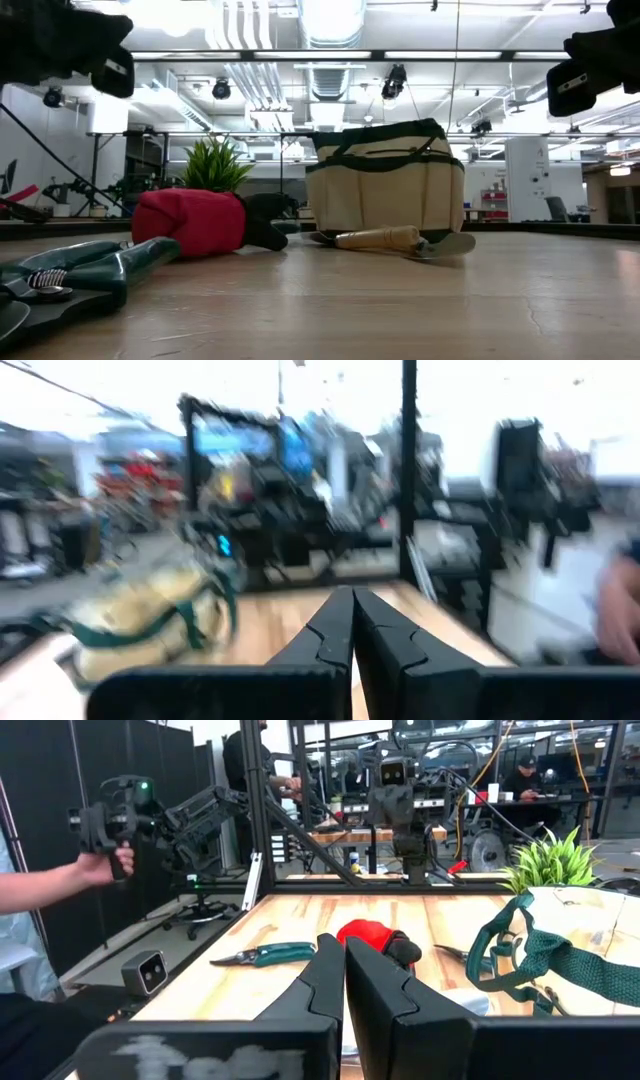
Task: Pick & Place Garden tools in Gardening bag
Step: Put the red gloves into the gardening bag
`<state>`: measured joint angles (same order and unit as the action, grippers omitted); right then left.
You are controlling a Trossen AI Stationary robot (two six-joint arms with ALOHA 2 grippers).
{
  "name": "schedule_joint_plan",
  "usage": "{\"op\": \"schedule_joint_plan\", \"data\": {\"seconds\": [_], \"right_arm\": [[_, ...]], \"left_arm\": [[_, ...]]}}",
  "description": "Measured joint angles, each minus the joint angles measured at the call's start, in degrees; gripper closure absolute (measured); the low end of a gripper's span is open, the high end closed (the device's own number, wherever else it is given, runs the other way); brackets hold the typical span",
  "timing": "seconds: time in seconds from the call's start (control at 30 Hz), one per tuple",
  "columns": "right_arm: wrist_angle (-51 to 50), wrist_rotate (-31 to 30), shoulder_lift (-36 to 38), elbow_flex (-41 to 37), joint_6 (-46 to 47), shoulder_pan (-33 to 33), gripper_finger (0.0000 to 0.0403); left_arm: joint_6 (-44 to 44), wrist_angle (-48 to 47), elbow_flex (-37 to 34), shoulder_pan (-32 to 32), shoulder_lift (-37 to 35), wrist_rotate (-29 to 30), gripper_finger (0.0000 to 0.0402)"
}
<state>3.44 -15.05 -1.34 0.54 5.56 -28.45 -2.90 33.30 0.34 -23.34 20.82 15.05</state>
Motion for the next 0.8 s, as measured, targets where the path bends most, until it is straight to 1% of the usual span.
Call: {"op": "schedule_joint_plan", "data": {"seconds": [0.03,0.1,0.23,0.3,0.37,0.4,0.47,0.57,0.67,0.8], "right_arm": [[0.0,0.0,0.0,0.0,0.0,0.0,0.0394],[0.0,0.0,0.0,0.0,0.0,0.0,0.0394],[0.0,0.0,0.0,0.0,0.0,0.0,0.0394],[0.0,0.0,0.0,0.0,0.0,0.0,0.0394],[0.0,0.0,0.0,0.0,0.0,0.0,0.0394],[0.0,0.0,0.0,0.0,0.0,0.0,0.0394],[0.0,0.0,0.0,0.0,0.0,0.0,0.0394],[-0.1,0.0,0.0,0.0,0.0,0.0,0.0394],[-0.1,0.0,0.0,0.0,0.0,0.0,0.0394],[-0.1,0.0,0.0,0.0,0.0,0.0,0.0394]], "left_arm": [[0.0,2.7,0.0,0.0,0.1,1.4,0.0388],[1.7,8.3,0.0,0.0,0.1,2.3,0.0388],[9.7,18.9,0.0,0.0,0.1,2.3,0.0388],[11.8,19.8,0.4,0.1,0.2,3.1,0.0388],[13.9,18.8,2.2,0.1,1.2,5.9,0.0388],[16.3,17.2,3.2,0.1,2.0,7.8,0.0387],[21.8,10.5,5.0,0.1,4.3,11.7,0.0386],[27.3,1.0,10.0,0.1,9.3,12.1,0.0371],[32.3,-6.4,14.9,0.1,15.5,12.9,0.0341],[35.9,-17.2,20.9,0.1,23.5,14.6,0.0283]]}}
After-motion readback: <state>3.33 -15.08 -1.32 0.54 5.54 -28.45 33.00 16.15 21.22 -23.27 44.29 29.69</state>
